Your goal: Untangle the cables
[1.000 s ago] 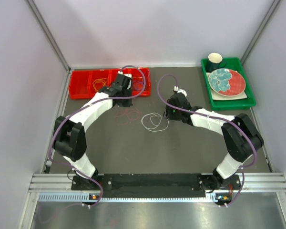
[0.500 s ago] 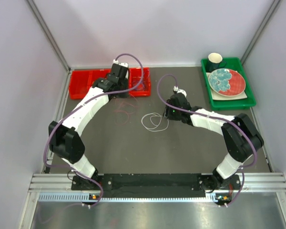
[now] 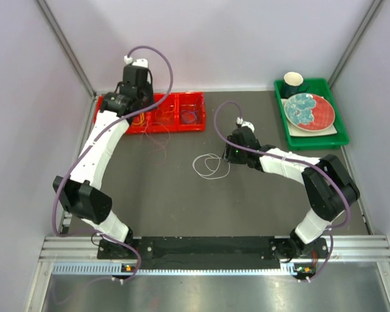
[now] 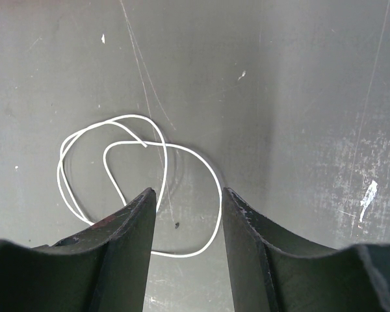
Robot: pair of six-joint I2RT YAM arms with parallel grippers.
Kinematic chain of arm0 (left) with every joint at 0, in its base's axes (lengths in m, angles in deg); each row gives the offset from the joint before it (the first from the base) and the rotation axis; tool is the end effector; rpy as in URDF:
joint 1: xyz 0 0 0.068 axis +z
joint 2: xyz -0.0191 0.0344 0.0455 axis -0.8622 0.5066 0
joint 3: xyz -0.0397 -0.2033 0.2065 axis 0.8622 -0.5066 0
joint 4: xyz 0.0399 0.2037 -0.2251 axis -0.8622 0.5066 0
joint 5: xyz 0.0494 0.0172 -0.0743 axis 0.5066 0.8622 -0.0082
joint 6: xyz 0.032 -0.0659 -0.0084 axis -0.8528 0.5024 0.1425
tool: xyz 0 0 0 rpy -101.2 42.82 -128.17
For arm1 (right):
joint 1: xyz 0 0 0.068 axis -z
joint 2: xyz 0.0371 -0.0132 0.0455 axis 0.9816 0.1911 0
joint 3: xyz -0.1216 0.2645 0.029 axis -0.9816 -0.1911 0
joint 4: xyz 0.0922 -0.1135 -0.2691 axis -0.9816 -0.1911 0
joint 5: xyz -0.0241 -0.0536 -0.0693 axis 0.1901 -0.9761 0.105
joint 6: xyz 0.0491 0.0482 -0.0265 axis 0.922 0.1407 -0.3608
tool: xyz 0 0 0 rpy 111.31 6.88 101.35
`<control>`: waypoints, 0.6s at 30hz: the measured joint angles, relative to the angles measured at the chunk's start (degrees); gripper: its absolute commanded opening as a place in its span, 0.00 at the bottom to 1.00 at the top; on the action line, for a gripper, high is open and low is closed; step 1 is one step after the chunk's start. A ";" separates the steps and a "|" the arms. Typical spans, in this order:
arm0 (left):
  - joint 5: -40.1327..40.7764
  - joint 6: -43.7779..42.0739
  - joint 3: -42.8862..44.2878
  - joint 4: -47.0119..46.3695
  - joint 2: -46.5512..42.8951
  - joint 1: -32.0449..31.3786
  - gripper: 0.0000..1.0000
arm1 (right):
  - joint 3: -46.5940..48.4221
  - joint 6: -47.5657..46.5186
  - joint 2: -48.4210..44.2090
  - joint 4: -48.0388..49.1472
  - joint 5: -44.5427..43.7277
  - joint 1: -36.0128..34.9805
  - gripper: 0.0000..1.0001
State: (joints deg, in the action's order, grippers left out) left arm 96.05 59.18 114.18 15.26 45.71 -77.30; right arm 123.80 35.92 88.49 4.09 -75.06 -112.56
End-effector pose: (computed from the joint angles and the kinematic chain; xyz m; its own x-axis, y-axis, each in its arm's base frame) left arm 0.4037 -0.1132 0.4161 -0.5849 -0.0821 -0.8070 -0.0476 0.9966 -0.0669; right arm 0.3359 0.2148 0.1571 -0.7567 0.1820 -0.6280 -0.0613 0.9365 0.3452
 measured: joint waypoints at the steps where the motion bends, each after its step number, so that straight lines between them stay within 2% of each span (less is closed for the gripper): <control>1: 0.13 -0.09 1.84 0.22 0.02 0.33 0.00 | 0.00 0.00 0.00 0.00 0.00 0.00 0.45; 9: -0.22 1.14 20.31 0.85 4.57 4.15 0.00 | 0.00 -0.02 0.00 0.00 0.00 0.00 0.45; 18: -1.03 2.80 21.77 -0.90 7.45 4.96 0.00 | 0.00 0.00 0.00 0.00 0.00 0.00 0.45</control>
State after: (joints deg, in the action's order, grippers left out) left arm 95.02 61.97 135.95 14.36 53.16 -72.34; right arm 123.80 35.92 88.49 4.09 -75.06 -112.56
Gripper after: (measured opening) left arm 0.009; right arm 0.450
